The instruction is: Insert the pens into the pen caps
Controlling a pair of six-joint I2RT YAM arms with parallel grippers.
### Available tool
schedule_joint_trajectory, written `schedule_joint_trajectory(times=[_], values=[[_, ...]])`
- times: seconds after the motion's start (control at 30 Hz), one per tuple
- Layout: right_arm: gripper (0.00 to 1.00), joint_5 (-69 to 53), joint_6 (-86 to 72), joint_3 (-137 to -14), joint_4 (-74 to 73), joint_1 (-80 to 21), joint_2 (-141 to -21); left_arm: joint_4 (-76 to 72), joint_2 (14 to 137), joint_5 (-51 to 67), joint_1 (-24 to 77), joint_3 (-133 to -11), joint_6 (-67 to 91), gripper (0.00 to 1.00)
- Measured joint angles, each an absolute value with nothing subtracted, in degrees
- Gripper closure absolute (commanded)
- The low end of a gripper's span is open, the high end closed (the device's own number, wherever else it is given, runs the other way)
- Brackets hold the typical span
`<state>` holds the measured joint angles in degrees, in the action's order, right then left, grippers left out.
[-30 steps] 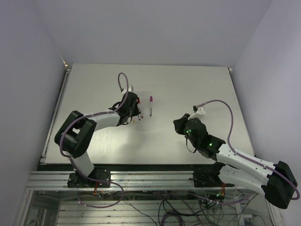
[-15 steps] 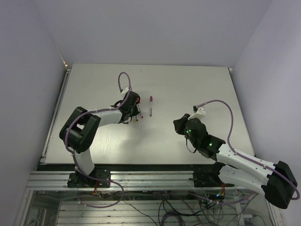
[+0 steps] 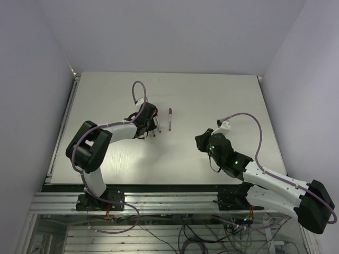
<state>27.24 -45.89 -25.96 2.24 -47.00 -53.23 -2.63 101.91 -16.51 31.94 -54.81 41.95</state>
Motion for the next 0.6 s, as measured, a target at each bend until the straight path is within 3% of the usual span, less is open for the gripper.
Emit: schedule_joint_trajectory(times=[0.23,0.43,0.6], values=[[0.78,29.28,-45.87,-25.85,1.72,-47.0,-51.03,-0.19,94.39,-17.28,31.94,-54.81,41.19,0.7],[0.75,34.52,-45.91,-25.96,-1.74,-46.63,-48.45,-0.19,86.85,-18.7,31.94,-53.76,40.77,0.7],[0.75,33.36,-46.26,-25.91,-5.89,-38.28,-46.7,1.41,82.28,-20.51,32.1,-50.06,40.69,0.7]])
